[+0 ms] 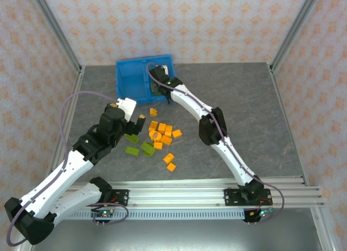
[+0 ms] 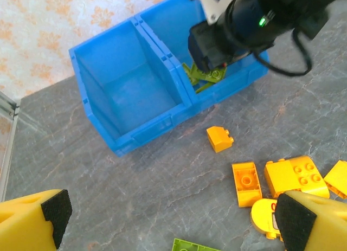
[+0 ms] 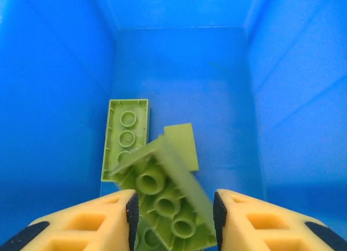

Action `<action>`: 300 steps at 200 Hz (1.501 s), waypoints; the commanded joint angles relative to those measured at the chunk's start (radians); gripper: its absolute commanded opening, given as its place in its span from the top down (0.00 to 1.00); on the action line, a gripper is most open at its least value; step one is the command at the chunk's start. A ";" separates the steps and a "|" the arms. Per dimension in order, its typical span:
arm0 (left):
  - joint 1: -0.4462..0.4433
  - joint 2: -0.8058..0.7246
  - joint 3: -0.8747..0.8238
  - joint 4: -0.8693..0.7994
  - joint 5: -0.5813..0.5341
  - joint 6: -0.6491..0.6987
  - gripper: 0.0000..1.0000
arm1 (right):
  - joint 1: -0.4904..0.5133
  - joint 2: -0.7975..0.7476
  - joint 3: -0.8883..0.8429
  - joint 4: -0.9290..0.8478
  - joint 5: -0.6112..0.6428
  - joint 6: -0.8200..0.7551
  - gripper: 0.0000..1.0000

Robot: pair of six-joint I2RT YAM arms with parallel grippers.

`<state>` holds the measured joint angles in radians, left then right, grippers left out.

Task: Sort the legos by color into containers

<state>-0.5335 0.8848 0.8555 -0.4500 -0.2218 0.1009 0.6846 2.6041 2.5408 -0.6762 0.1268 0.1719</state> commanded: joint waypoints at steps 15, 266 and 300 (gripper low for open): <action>0.014 0.072 0.070 -0.097 -0.046 -0.085 0.00 | 0.002 -0.383 -0.345 0.069 -0.030 0.055 0.60; 0.087 1.164 0.571 -0.024 0.099 -0.554 0.44 | 0.113 -1.456 -1.587 0.261 -0.454 0.222 0.01; 0.086 1.167 0.536 0.006 0.126 -0.580 0.61 | 0.113 -1.458 -1.585 0.250 -0.426 0.228 0.01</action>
<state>-0.4515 2.0560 1.4002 -0.4541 -0.0853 -0.4625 0.7914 1.1687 0.9543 -0.4145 -0.3443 0.3859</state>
